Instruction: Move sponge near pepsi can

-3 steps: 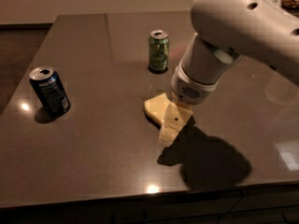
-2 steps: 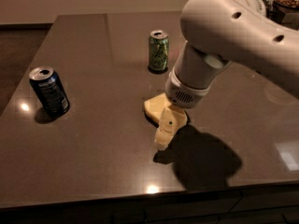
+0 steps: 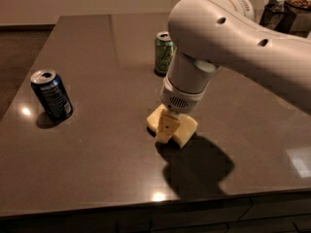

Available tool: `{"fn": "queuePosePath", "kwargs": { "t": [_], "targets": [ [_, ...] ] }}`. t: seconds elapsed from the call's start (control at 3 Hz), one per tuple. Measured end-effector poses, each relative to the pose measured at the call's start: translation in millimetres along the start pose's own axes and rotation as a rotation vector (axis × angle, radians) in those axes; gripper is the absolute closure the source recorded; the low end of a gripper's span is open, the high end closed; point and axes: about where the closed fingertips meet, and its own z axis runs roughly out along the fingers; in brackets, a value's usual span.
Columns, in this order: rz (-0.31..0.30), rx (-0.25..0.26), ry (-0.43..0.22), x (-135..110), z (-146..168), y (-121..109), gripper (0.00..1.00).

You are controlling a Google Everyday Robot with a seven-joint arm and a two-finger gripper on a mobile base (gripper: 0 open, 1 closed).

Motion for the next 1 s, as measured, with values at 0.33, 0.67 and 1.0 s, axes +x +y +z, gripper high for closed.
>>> {"fn": "queuePosePath", "kwargs": {
  "t": [0.33,0.67,1.0],
  "targets": [
    [-0.026,0.029,-0.013,-19.5,-8.4,-1.6,0.71],
    [-0.078,0.043,-0.047,-51.0,-17.8,2.1,0.93],
    [-0.145,0.038,-0.079,-93.2,-19.9,8.5,1.00]
  ]
}}
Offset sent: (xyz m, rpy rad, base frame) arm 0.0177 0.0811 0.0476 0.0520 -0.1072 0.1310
